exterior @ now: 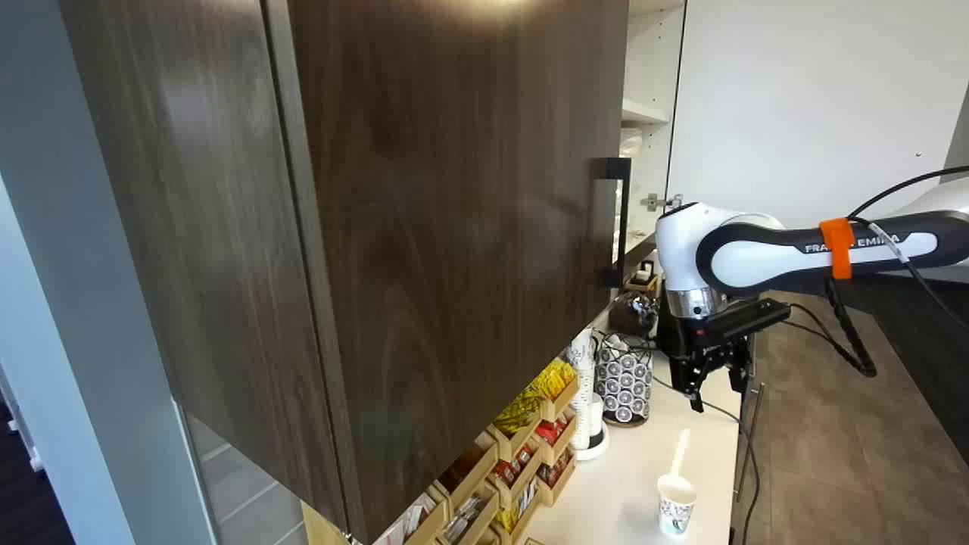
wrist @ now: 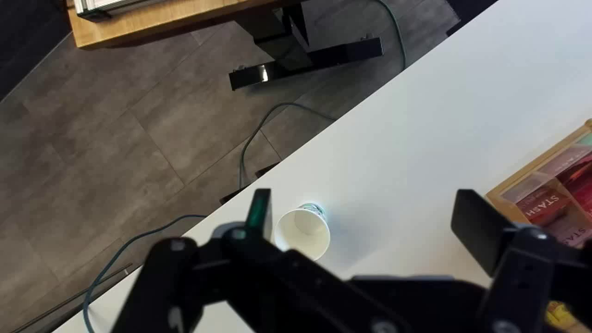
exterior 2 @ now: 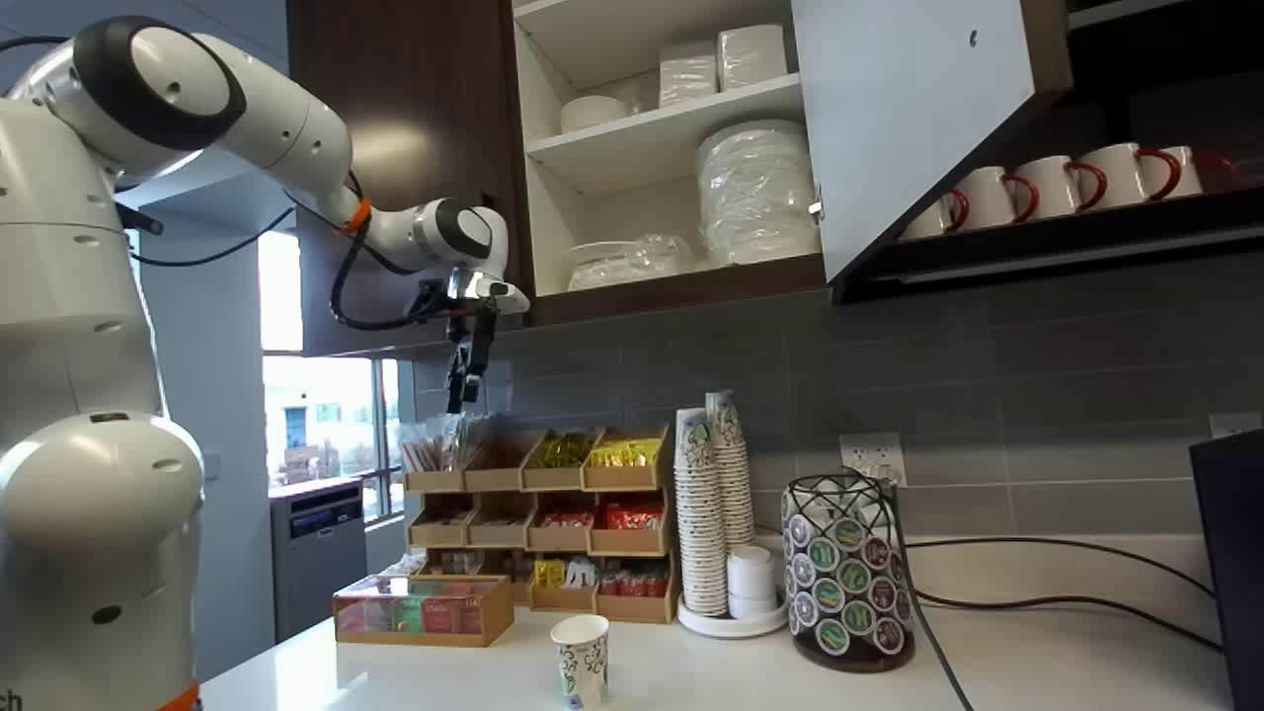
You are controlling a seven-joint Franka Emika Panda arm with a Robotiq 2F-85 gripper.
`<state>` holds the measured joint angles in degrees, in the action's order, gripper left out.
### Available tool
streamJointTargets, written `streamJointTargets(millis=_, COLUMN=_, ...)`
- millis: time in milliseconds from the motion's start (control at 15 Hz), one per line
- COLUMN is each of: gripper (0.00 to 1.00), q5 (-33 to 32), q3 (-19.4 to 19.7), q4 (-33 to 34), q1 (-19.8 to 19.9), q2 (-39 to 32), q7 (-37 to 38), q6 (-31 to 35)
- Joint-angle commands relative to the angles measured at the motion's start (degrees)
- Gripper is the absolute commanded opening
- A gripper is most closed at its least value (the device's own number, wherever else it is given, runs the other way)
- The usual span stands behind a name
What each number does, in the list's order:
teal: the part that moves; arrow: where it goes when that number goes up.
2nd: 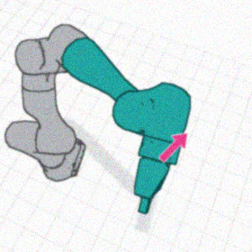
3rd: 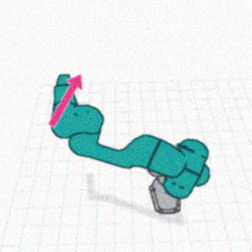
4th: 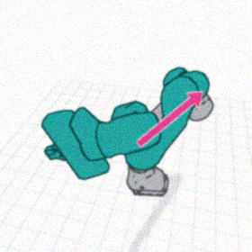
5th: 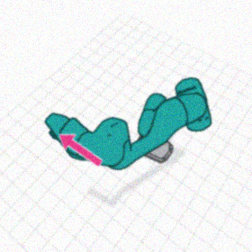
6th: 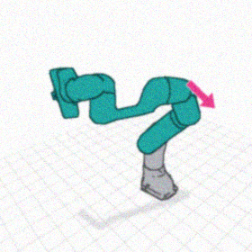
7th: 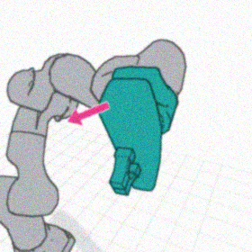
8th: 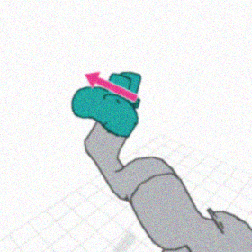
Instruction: Put paper cup in the bottom shelf of top cabinet
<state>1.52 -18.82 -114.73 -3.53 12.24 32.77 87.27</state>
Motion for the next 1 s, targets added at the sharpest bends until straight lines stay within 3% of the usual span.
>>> streamJointTargets(millis=0, gripper=1.00, q5=-0.3, q3=1.7, q4=0.2, q1=-1.9, q2=-0.2, q7=0.3, q6=-0.1)
streamJointTargets(millis=533, gripper=1.00, q5=-0.3, q3=1.7, q4=0.2, q1=-1.9, q2=-0.2, q7=0.3, q6=-0.1)
streamJointTargets(millis=733, gripper=1.00, q5=3.7, q3=3.1, q4=-4.0, q1=-2.1, q2=-2.7, q7=-2.5, q6=7.1)
streamJointTargets(millis=933, gripper=1.00, q5=10.5, q3=5.0, q4=-9.0, q1=-2.8, q2=-4.7, q7=-7.7, q6=18.9)
